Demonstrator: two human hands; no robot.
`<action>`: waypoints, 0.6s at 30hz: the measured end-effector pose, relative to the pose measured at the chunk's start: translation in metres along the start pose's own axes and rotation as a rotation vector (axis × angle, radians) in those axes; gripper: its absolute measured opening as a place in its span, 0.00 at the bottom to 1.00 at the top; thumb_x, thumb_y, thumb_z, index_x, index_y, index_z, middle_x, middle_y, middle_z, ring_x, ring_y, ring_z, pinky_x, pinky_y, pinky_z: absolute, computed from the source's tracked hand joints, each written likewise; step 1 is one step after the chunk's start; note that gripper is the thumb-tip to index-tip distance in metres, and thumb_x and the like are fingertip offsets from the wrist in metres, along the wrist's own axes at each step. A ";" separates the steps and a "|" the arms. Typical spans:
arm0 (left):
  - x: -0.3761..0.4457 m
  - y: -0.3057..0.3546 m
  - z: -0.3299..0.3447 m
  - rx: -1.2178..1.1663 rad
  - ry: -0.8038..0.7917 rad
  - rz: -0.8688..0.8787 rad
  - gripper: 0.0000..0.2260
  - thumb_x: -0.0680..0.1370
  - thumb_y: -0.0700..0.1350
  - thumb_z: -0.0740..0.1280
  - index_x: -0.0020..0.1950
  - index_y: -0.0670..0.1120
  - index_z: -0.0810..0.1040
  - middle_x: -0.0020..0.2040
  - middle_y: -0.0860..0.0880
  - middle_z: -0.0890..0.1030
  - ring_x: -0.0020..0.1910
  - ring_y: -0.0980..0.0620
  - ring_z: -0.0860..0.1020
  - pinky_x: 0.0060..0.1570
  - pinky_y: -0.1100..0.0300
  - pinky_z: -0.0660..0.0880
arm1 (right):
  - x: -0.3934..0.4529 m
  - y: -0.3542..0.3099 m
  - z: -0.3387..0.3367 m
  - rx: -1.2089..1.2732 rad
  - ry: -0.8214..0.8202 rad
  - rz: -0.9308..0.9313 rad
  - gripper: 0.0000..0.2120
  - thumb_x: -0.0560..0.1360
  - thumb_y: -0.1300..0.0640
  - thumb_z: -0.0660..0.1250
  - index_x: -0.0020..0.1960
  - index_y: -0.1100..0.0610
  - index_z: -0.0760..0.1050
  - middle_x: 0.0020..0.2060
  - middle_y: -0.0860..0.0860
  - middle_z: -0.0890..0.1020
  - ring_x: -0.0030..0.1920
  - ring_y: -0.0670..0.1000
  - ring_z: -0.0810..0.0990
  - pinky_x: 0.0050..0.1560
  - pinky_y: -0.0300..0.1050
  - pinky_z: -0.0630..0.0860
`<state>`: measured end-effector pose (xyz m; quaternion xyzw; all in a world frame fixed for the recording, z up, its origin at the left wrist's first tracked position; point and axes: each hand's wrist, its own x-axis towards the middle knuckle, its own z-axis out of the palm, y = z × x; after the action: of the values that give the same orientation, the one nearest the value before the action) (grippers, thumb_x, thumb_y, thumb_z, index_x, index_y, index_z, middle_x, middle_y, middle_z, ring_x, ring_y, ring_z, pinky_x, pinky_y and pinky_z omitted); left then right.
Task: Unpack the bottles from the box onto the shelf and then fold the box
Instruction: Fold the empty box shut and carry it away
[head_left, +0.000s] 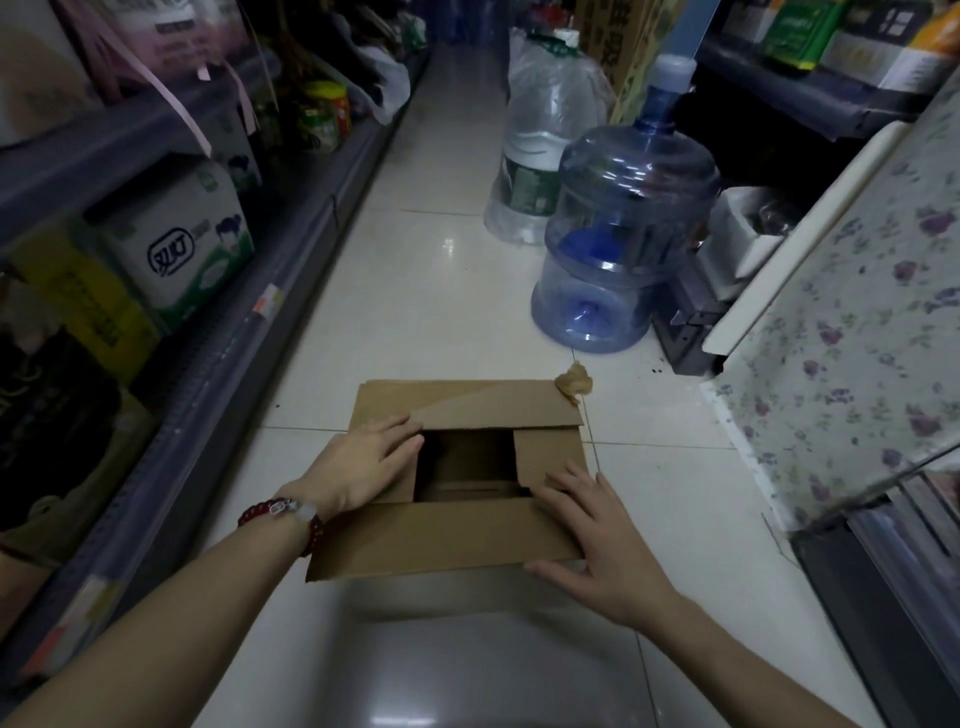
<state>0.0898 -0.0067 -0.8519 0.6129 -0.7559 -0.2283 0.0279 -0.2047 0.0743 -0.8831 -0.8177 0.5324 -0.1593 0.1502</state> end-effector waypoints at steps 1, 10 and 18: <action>0.001 0.001 -0.001 -0.002 -0.005 -0.005 0.23 0.81 0.60 0.48 0.75 0.56 0.62 0.78 0.56 0.59 0.76 0.53 0.58 0.74 0.53 0.56 | 0.002 0.000 0.000 -0.001 -0.008 0.004 0.40 0.69 0.24 0.51 0.73 0.47 0.63 0.73 0.47 0.64 0.76 0.48 0.53 0.77 0.55 0.49; 0.001 0.004 0.004 0.017 -0.010 -0.040 0.24 0.81 0.61 0.46 0.75 0.57 0.61 0.78 0.57 0.57 0.76 0.52 0.59 0.73 0.48 0.55 | 0.004 0.000 0.000 0.003 -0.021 0.014 0.40 0.68 0.25 0.52 0.73 0.47 0.63 0.73 0.48 0.65 0.75 0.50 0.57 0.77 0.52 0.49; -0.003 0.006 0.002 0.029 -0.038 -0.043 0.25 0.81 0.61 0.45 0.75 0.55 0.62 0.78 0.55 0.59 0.76 0.51 0.58 0.74 0.46 0.55 | 0.004 -0.001 -0.005 0.034 -0.001 0.020 0.41 0.67 0.24 0.52 0.72 0.47 0.64 0.72 0.48 0.66 0.75 0.49 0.59 0.76 0.49 0.50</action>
<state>0.0842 -0.0018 -0.8509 0.6250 -0.7461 -0.2295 -0.0002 -0.2041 0.0705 -0.8782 -0.8098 0.5374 -0.1665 0.1661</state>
